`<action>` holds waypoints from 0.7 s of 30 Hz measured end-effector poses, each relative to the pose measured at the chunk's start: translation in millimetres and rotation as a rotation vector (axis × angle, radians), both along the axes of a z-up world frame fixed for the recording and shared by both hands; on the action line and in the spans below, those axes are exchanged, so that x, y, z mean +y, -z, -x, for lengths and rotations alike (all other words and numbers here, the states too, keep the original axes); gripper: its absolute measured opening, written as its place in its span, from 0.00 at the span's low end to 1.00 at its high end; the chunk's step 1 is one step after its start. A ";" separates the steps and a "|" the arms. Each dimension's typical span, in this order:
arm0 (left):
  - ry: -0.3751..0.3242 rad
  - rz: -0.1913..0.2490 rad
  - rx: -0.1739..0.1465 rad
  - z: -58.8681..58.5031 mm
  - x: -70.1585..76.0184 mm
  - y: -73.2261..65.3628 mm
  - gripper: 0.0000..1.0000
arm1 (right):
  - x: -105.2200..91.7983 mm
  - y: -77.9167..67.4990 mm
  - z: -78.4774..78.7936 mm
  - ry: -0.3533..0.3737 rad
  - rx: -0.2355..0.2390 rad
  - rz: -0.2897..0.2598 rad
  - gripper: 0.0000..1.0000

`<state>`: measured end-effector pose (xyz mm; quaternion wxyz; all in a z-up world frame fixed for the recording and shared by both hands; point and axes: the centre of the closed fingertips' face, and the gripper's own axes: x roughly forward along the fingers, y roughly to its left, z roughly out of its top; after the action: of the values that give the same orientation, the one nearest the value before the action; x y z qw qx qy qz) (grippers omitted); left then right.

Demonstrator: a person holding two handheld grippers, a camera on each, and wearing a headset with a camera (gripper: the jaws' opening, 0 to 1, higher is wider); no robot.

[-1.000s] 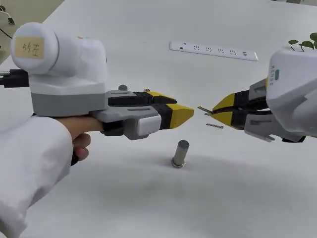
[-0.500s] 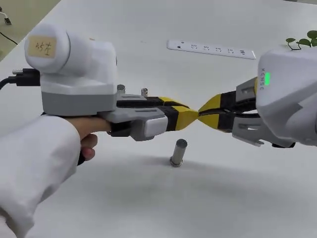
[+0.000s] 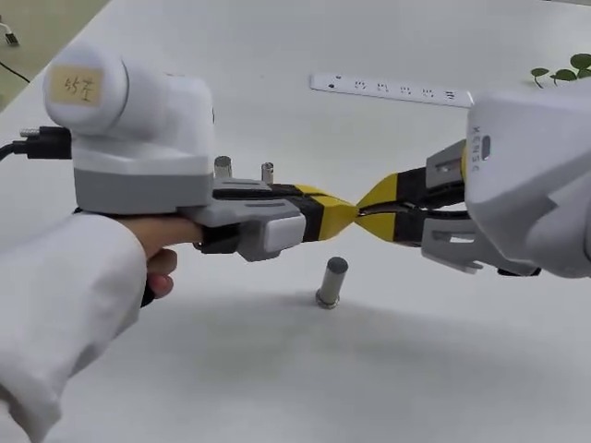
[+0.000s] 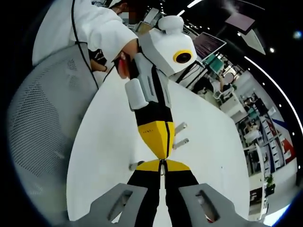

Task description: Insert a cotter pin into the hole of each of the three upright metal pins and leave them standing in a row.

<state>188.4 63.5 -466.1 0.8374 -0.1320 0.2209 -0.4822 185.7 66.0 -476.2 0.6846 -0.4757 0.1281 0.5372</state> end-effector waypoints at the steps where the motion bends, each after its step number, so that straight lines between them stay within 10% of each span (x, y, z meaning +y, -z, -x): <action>1: 0.001 0.000 0.000 0.2 0.0 -0.1 0.00 | 0.0 -0.1 0.0 0.000 0.000 0.000 0.00; 21: 0.023 -0.001 0.062 9.5 -0.3 3.7 0.00 | 1.5 3.0 5.5 -0.026 0.008 0.009 0.00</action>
<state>178.9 63.2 -469.7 0.8246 -0.1441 0.2485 -0.4873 180.2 67.6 -479.2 0.6749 -0.4780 0.1270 0.5476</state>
